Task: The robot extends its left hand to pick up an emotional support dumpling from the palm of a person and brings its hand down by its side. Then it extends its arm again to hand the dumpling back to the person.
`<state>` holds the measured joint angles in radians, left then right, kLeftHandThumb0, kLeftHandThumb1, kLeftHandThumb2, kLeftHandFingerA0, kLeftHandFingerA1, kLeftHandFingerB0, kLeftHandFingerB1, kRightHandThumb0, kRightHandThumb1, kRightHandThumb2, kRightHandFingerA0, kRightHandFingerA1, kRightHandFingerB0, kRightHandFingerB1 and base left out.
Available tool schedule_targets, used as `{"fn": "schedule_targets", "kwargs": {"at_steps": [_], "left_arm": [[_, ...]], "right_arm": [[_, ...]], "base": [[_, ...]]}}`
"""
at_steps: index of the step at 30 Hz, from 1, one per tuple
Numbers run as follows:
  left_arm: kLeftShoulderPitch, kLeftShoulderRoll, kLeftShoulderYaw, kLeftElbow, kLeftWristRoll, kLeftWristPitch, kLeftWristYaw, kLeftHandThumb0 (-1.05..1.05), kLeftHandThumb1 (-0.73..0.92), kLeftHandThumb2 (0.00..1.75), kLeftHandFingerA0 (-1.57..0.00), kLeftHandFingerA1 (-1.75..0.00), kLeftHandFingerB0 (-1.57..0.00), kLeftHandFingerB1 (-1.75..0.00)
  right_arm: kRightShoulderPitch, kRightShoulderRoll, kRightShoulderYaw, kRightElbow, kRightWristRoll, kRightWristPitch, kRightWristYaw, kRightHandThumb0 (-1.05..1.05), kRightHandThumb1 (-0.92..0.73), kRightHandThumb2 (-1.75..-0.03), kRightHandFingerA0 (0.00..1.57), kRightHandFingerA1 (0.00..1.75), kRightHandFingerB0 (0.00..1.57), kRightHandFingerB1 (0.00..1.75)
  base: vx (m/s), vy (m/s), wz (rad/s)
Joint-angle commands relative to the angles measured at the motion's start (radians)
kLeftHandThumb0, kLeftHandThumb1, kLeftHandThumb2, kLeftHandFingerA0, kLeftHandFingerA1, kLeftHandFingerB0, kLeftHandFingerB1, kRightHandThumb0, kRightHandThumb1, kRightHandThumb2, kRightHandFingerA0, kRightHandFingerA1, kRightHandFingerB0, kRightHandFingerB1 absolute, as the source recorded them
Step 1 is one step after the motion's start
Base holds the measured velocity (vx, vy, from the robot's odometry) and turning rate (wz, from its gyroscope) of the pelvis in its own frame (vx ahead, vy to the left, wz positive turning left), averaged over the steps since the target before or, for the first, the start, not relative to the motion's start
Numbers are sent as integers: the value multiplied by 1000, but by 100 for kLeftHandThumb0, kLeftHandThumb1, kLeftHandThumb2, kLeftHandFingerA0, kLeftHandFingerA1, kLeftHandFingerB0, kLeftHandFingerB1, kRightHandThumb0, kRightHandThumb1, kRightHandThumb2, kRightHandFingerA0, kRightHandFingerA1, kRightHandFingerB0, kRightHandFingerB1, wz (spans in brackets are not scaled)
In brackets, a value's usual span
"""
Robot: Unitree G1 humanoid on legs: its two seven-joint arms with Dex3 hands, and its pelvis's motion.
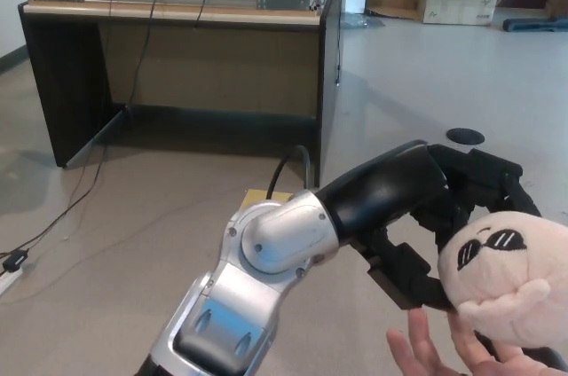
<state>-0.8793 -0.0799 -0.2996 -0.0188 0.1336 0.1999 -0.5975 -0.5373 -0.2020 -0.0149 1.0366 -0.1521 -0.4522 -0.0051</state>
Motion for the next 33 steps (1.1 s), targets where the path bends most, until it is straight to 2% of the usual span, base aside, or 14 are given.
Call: {"fn": "schedule_targets", "kwargs": {"at_steps": [1,2,4,8,11,14,15,18,21,22,25,28,29,33], "left_arm": [[-5,-17,40,-25,-91,126,0,-17,70,82,-92,-146,-86,-105],[-2,-31,66,-31,-122,165,10,-16,69,86,-96,-146,-84,-113],[0,-70,158,-46,-204,279,51,-16,69,82,-100,-139,-86,-108],[-2,-84,189,-55,-219,319,60,-16,69,82,-100,-139,-86,-108],[-34,-88,338,-52,-309,434,109,-10,80,74,-98,-147,-83,-108],[-46,-88,368,-52,-325,465,113,-10,80,74,-98,-147,-83,-108],[-66,-67,423,-53,-351,514,127,-12,81,70,-104,-150,-85,-104],[-106,-16,539,-44,-415,598,141,-13,79,73,-104,-149,-83,-104],[-112,-15,549,-45,-418,613,140,-13,79,73,-104,-149,-83,-104],[-112,19,592,-33,-442,624,129,-21,79,63,-107,-138,-82,-101],[-114,68,657,-16,-477,644,112,-21,79,63,-107,-138,-82,-101],[-95,122,734,-16,-527,686,94,-20,80,63,-105,-137,-82,-95],[-73,152,768,-29,-550,706,81,-19,83,65,-98,-145,-81,-94],[2,217,852,-79,-611,747,51,-17,87,65,-96,-145,-79,-101]], "right_arm": [[-21,-40,47,16,-68,-62,-52,-40,-67,-61,77,53,60,42],[-25,-39,49,17,-65,-53,-52,-37,-64,-60,79,51,67,45],[-28,-33,49,10,-51,-32,-47,-30,-62,-59,78,46,65,42],[-27,-32,51,8,-50,-30,-48,-30,-62,-59,78,46,65,42],[-26,-30,51,17,-48,-41,-44,-30,-62,-59,78,46,64,41],[-24,-30,50,16,-45,-43,-41,-30,-62,-59,78,46,64,41],[-23,-29,49,19,-45,-46,-44,-30,-61,-59,80,46,64,41],[-17,-27,48,23,-44,-56,-47,-30,-62,-59,80,47,65,41],[-16,-27,47,24,-44,-57,-47,-30,-62,-59,80,47,65,41],[-14,-25,47,25,-43,-56,-49,-30,-62,-59,79,47,64,41],[-11,-23,46,27,-43,-55,-53,-30,-62,-59,79,47,64,41],[-3,-24,46,31,-45,-58,-58,-30,-61,-59,79,46,64,41],[1,-24,46,33,-46,-61,-61,-29,-61,-58,80,47,64,41],[17,-24,45,33,-45,-64,-64,-29,-61,-58,80,47,64,41]], "base": [[0,0,0],[0,0,0],[0,0,0],[0,0,0],[0,0,0],[0,0,0],[0,0,0],[0,0,0],[0,0,0],[0,0,0],[0,0,0],[0,0,0],[0,0,0],[0,0,0]]}}
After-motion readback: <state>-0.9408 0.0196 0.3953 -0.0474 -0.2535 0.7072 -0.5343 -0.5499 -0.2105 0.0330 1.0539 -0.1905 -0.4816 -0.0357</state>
